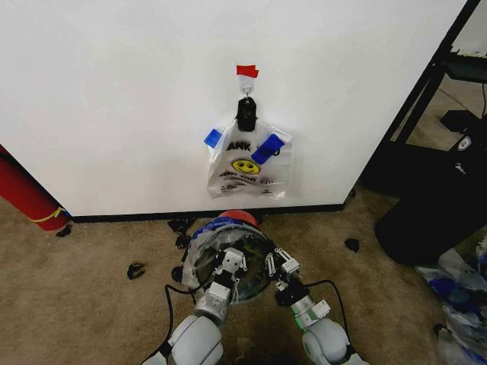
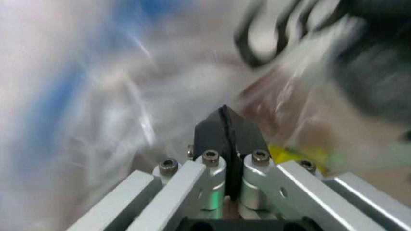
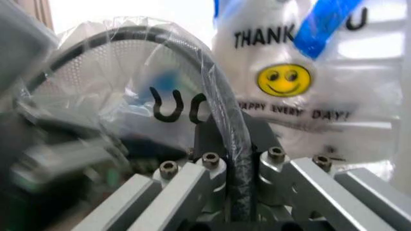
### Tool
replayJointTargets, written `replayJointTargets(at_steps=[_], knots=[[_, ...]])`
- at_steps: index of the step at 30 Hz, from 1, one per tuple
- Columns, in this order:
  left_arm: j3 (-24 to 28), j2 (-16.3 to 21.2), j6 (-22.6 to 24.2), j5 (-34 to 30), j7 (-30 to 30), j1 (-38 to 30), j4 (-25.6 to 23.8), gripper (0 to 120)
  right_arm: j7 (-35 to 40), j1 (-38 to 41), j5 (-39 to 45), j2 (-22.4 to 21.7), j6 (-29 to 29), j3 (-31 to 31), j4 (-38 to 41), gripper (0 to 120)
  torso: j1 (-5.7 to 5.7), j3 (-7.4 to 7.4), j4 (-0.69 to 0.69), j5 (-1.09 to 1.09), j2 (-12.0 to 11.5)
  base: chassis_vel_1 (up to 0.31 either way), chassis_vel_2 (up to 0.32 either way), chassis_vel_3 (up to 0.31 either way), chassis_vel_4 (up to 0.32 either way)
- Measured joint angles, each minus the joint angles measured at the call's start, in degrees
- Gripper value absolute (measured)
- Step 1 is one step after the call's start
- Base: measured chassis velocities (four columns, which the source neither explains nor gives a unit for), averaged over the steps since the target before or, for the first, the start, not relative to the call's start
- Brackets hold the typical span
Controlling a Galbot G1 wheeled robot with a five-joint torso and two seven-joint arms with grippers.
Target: Pick up the garbage bag from the wall and place it over the trash bin.
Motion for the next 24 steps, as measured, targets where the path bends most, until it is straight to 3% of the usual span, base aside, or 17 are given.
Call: replayJointTargets(at_steps=[10,24], knots=[[0.1,-2.7,2.6,2.7,-4.2,-3.2,5.5,0,-2.8,-2.3,-4.2,-0.4,2.1,0.2,2.7,0,0.00,0.00,0.00,0.01,0.0,0.000,0.000,0.000,0.000],[-1.7,-3.2,0.6,4.1,-4.9,-5.4,10.1,0,-5.8,-3.0,-2.5,-1.0,2.6,-0.6,4.4,0,0.00,0.00,0.00,0.01,0.0,0.000,0.000,0.000,0.000]])
